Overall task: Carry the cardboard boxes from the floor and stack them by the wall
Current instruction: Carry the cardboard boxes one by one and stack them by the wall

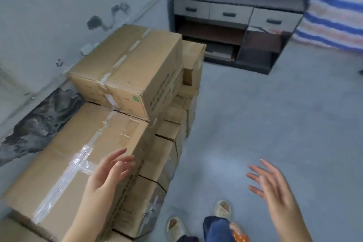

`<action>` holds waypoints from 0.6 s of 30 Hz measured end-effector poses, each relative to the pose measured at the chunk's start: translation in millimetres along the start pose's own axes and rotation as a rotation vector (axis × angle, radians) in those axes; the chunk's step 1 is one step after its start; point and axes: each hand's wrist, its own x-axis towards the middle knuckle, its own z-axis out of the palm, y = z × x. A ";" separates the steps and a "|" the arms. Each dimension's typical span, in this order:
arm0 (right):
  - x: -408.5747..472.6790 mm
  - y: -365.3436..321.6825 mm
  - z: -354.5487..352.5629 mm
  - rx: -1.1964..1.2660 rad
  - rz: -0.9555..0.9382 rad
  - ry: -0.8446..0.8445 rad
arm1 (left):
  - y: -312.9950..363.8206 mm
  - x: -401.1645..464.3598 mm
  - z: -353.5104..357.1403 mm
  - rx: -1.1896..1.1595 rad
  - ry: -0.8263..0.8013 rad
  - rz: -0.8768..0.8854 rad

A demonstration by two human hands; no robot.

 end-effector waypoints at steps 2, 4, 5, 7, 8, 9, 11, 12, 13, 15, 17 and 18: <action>-22.7 -1.5 -28.7 0.023 -0.019 0.125 | 5.7 0.0 26.4 0.011 -0.111 0.017; -45.1 -1.7 -57.0 0.047 -0.037 0.243 | 9.5 -4.2 53.5 0.012 -0.204 0.025; -56.6 -1.9 -70.8 0.053 -0.042 0.297 | 11.1 -8.2 67.4 0.018 -0.248 0.033; -81.0 -1.5 -100.2 0.057 -0.048 0.395 | 13.6 -20.9 97.2 0.030 -0.327 0.052; -93.9 -0.5 -115.8 0.063 -0.050 0.437 | 14.1 -29.3 112.9 0.035 -0.362 0.065; -107.9 0.6 -132.8 0.064 -0.051 0.480 | 14.6 -39.2 130.0 0.041 -0.401 0.077; -137.5 1.7 -169.9 0.047 -0.045 0.557 | 13.6 -61.5 166.8 0.051 -0.485 0.099; -153.6 2.6 -190.9 0.027 -0.040 0.597 | 11.6 -73.8 187.4 0.061 -0.531 0.108; -171.0 4.4 -213.6 0.004 -0.029 0.640 | 9.5 -87.9 209.0 0.068 -0.577 0.111; -215.6 7.7 -268.4 -0.034 -0.003 0.741 | 3.7 -127.5 263.5 0.073 -0.676 0.112; -246.5 10.8 -308.6 -0.099 0.034 0.813 | 4.2 -159.1 304.2 0.053 -0.747 0.117; -268.8 10.8 -331.9 -0.126 0.048 0.872 | 4.0 -180.2 332.4 0.047 -0.808 0.130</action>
